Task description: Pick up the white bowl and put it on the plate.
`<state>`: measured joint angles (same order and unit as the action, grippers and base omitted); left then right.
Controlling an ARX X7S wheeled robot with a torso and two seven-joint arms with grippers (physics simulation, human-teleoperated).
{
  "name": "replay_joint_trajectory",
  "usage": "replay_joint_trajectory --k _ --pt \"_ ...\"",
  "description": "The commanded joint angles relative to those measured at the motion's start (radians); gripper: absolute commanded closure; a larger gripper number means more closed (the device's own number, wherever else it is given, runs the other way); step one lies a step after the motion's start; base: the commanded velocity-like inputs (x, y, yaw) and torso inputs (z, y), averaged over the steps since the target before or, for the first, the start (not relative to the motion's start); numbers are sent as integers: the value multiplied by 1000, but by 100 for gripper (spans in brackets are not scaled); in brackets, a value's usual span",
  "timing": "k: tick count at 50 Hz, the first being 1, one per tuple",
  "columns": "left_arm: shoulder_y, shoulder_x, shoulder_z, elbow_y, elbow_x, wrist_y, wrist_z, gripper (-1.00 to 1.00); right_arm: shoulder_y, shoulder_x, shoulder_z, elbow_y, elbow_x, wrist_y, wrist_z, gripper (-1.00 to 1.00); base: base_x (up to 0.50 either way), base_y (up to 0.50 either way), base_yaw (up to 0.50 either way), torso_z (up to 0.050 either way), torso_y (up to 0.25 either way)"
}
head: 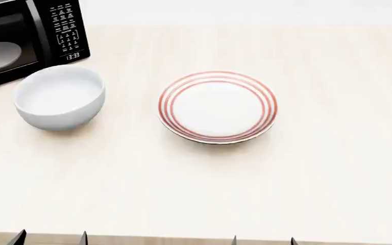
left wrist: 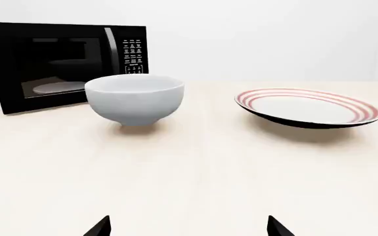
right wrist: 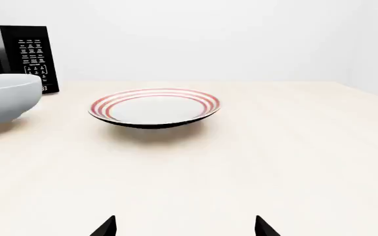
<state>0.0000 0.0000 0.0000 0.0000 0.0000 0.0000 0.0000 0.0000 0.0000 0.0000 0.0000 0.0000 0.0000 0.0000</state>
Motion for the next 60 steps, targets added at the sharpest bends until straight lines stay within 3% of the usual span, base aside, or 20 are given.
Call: replay_joint_trajectory --k 1,15,17,23,44,60 --pt "0 -16 19 1 -15 0 -19 -100 1 16 -24 6 7 -1 21 -100 0 0 0 0 0" --pt "-7 -51 58 -15 -65 2 -54 -100 2 52 -67 -3 58 7 54 -100 0 0 0 0 0" --pt "6 -63 69 -1 -106 10 -12 -100 -7 56 -72 -21 66 -2 54 -100 0 0 0 0 0" --pt "17 -75 85 10 -63 36 -52 -100 -16 65 -76 -44 80 -7 69 -100 0 0 0 0 0" --pt "129 -121 110 392 -27 -51 -123 -100 -91 116 -122 -440 26 129 147 -100 0 0 0 0 0" --pt "134 -138 116 429 -39 -50 -151 -100 -94 142 -137 -469 21 109 169 -100 113 9 0 0 0"
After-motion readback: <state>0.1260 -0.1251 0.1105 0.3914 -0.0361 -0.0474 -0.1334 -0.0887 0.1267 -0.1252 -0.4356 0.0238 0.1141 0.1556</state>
